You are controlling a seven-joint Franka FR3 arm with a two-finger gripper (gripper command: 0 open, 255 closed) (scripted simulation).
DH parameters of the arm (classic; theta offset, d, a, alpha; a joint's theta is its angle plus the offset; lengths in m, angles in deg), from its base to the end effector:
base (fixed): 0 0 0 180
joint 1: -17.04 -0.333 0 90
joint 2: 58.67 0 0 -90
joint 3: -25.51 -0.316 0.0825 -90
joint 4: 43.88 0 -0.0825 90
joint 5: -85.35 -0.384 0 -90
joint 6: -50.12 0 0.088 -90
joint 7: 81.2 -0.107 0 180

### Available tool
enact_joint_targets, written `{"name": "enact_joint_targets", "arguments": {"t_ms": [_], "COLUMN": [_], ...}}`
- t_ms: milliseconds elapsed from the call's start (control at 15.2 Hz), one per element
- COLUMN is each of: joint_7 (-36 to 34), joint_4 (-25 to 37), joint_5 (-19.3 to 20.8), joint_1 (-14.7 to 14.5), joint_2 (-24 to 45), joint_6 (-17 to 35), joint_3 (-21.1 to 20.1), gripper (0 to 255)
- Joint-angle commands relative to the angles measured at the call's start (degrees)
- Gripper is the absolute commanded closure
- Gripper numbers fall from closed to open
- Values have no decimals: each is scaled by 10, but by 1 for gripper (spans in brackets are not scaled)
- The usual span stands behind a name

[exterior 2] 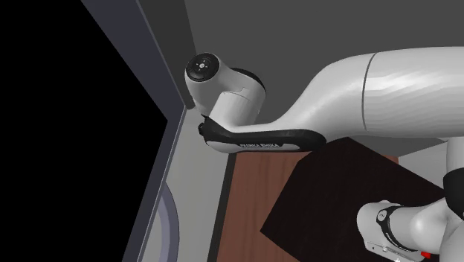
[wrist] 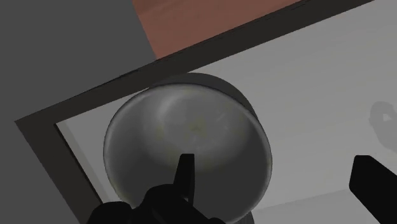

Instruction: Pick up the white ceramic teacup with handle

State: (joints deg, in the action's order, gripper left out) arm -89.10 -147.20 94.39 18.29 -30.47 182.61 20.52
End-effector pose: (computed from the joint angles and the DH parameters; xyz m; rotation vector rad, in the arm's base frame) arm 0.6533 0.0353 0.2754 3.0672 0.0341 0.0428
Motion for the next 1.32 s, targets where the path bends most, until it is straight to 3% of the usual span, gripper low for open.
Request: {"name": "enact_joint_targets", "arguments": {"t_ms": [0, 66, 594, 660, 726, 1254], "joint_7": [35, 36, 31, 23, 20, 29], "joint_4": [-2, 1, 24, -1, -1, 6], "joint_5": [7, 6, 6, 27, 32, 22], "joint_1": [8, 8, 2, 32, 41, 46], "joint_2": [38, 38, 41, 40, 35, -4], "joint_6": [31, 28, 8, 29, 23, -22], "joint_3": [-2, -3, -5, -29, -39, -46], "gripper": [0, 255, 255, 255, 255, 255]}}
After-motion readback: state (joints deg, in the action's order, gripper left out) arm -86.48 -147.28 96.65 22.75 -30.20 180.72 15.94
